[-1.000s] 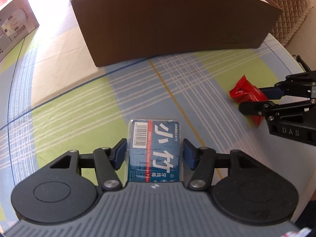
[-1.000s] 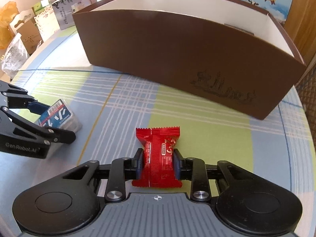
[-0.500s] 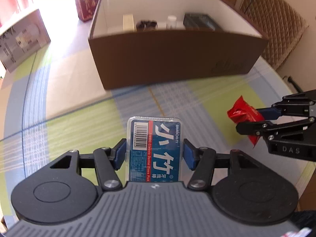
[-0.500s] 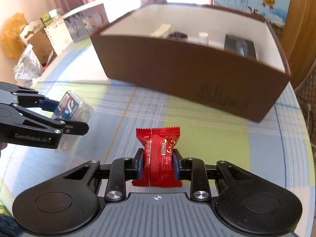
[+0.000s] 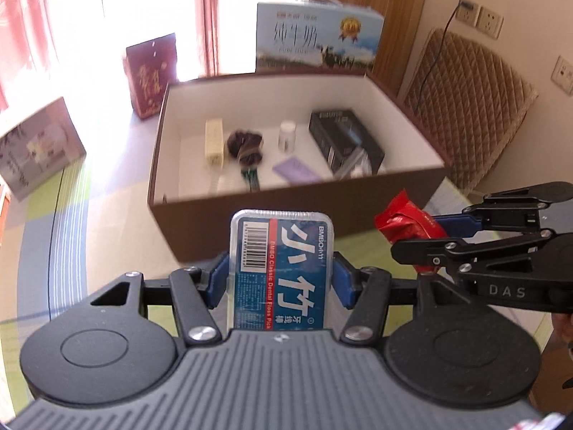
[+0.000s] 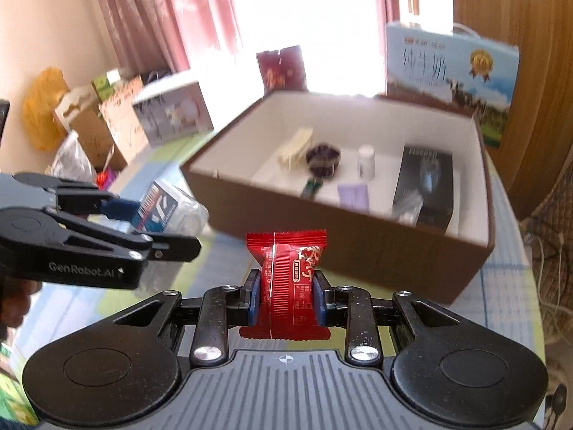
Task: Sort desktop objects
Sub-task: 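Lift and carry the floss box and red candy over the brown box with both tools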
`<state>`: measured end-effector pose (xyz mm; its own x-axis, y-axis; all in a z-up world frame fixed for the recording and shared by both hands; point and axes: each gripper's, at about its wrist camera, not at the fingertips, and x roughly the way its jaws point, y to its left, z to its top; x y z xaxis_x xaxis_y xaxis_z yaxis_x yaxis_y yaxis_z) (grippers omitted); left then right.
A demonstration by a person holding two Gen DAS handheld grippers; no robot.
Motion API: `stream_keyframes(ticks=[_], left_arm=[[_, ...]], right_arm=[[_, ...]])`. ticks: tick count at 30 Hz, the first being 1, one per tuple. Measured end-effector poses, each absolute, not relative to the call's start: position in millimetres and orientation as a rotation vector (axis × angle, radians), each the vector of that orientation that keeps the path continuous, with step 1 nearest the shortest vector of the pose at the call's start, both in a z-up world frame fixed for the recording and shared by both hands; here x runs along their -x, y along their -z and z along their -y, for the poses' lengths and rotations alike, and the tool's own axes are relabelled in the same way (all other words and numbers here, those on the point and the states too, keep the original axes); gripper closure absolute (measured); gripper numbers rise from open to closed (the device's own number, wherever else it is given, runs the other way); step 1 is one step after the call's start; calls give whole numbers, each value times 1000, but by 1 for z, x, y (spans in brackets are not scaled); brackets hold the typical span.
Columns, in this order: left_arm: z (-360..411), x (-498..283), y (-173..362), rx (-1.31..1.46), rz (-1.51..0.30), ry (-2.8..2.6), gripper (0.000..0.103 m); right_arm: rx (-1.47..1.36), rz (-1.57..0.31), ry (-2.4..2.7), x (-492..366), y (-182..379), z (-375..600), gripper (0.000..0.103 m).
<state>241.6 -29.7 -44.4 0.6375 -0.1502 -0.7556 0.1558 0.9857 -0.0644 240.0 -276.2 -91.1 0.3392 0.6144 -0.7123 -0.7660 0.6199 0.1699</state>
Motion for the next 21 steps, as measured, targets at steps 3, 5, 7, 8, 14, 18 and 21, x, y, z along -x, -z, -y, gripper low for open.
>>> stream_keyframes(ticks=[3,5,7,8,14,18,21], left_arm=[[32,-255,35,-7,-838,174,49],[33,-263,30,-1,-824,177,49],[33,-272,27,7,-814,180,49],[34,-277,25,9,-811,179,49],[38,-311,19,20,-812,191,49],[40,-338,22,14,-833,188,49],[40,-359,27,29,-861,176,49]], right_arm=[[182,-803,-906,-252,79,278,77],[170,-787,-904,-260,73,278,77],[160,-774,-899,-269,67,278,77],[153,-769,-896,-274,65,278,77],[135,-764,-874,-309,60,272,77],[130,-777,-860,-337,64,264,77],[132,-798,-847,-355,71,257,77]])
